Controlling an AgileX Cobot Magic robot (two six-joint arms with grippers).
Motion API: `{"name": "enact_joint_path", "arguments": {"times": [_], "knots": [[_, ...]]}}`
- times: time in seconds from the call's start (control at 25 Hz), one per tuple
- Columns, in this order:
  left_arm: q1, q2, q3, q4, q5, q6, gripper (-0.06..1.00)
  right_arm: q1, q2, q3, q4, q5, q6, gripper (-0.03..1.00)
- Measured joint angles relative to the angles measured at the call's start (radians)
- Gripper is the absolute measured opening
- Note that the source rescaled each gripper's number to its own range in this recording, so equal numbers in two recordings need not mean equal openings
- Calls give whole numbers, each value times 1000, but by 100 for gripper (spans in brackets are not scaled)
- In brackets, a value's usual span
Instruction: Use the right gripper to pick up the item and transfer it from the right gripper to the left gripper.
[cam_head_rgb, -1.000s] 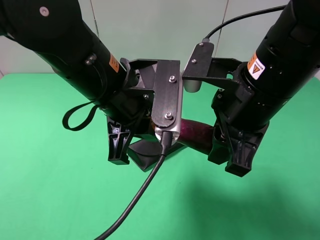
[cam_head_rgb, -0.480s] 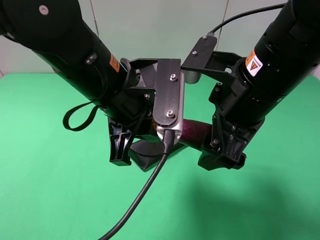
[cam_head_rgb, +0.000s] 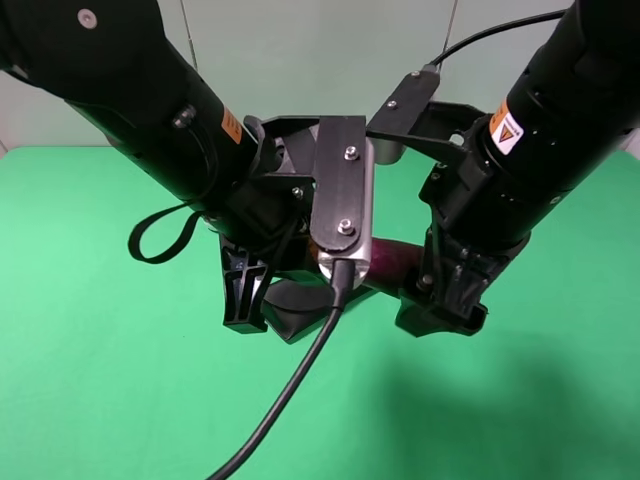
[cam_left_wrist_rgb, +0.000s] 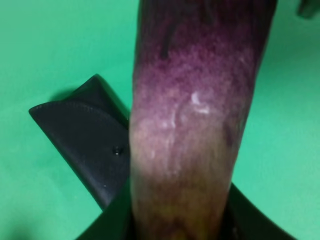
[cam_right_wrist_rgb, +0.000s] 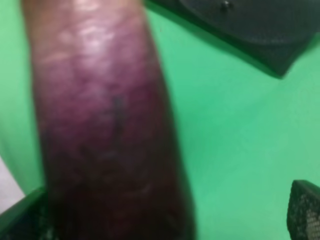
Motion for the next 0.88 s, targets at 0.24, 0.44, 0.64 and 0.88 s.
{"name": "enact_joint_path", "arguments": {"times": [0.24, 0.44, 0.64, 0.88], "knots": [[0, 0, -3, -8, -25, -1, 1, -10, -49, 0, -84, 12, 87, 100], [0, 0, -5, -12, -33, -4, 0, -61, -132, 0, -90, 68, 104, 100], [0, 0, -7, -9, -21, 5, 0, -73, -197, 0, -103, 163, 109, 100], [0, 0, -7, -8, -8, 8, 0, -73, -248, 22, -109, 188, 163, 100]]}}
